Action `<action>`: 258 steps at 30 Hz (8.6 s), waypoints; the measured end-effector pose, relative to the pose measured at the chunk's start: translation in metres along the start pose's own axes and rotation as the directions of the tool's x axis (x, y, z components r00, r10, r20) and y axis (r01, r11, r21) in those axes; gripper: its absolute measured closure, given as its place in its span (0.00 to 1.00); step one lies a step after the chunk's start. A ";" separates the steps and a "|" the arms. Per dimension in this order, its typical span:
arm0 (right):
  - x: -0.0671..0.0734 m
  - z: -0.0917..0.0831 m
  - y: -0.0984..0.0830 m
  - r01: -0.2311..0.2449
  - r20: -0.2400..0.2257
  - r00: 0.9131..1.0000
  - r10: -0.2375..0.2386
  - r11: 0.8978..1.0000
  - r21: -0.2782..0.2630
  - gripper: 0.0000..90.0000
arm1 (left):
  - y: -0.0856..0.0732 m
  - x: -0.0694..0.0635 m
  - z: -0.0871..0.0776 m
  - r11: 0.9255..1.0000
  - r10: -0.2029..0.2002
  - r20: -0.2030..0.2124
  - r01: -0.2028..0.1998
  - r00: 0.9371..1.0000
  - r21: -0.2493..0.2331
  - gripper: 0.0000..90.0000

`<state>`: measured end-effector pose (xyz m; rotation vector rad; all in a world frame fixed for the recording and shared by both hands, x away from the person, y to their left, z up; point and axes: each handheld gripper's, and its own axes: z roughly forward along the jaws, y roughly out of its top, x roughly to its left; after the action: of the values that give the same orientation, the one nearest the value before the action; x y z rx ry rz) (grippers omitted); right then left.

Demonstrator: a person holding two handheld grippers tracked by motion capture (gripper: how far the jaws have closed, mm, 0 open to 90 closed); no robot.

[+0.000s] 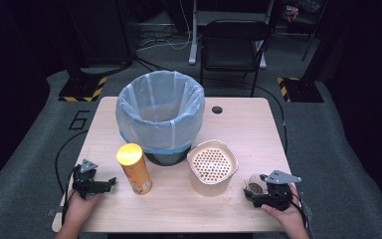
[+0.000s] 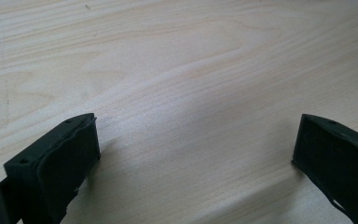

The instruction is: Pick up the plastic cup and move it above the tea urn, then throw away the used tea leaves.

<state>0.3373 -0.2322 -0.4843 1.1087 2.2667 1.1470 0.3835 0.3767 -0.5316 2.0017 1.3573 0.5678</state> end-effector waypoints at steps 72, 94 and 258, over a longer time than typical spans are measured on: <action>0.005 -0.028 0.025 -0.009 0.077 0.997 0.013 0.998 -0.056 0.08 | 0.000 0.000 0.000 1.000 0.000 0.000 0.000 1.000 0.000 0.00; 0.003 -0.002 0.000 -0.014 0.007 1.000 0.014 1.000 0.028 0.33 | 0.000 0.000 0.000 1.000 0.000 0.000 0.000 1.000 0.000 0.00; 0.100 0.035 0.097 0.795 0.255 -0.515 -0.818 -0.344 0.500 0.44 | 0.000 0.000 0.000 1.000 0.000 0.001 0.000 1.000 0.000 0.00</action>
<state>0.3436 -0.1017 -0.4254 -0.7772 1.5260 -0.1859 0.3833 0.3765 -0.5316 2.0012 1.3567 0.5668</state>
